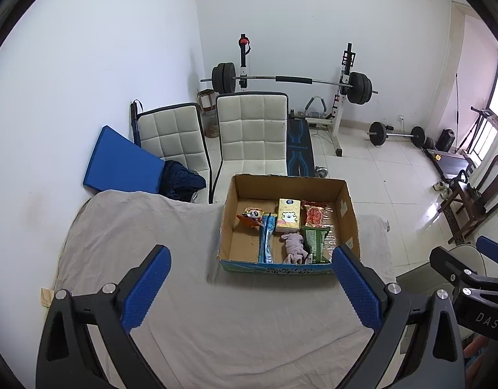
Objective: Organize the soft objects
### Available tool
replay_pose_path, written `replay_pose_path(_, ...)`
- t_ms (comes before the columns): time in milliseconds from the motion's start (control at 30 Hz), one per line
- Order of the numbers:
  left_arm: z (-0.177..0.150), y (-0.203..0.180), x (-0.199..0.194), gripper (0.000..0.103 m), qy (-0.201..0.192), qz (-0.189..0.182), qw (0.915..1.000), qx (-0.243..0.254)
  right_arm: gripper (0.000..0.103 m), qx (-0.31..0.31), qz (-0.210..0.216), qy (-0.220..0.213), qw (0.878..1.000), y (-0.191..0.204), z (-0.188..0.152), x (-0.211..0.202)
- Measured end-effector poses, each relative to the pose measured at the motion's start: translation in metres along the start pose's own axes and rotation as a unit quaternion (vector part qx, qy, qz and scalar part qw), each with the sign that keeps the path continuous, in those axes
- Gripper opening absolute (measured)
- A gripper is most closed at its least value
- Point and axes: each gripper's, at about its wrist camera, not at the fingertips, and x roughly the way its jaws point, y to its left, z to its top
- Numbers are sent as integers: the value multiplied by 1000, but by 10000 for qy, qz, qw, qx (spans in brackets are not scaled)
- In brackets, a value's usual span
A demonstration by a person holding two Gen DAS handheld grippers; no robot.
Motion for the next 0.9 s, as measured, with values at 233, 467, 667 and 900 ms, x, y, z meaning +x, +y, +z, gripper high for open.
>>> replay_pose_path(233, 1, 0, -1, 102, -18, -11, 10000, 2, 103, -23, -23, -47, 10000, 1, 2, -5)
replay_pose_path(467, 2, 0, -2, 102, 3, -36, 10000, -19, 103, -18, -38, -104, 9999, 1, 4, -12)
replay_pose_path(667, 2, -2, -5, 102, 3, -24, 10000, -22, 103, -16, -25, -130, 9999, 1, 4, -13)
replay_pose_path(900, 1, -3, -7, 103, -8, -80, 10000, -58, 103, -31, -56, -157, 9999, 0, 5, -14)
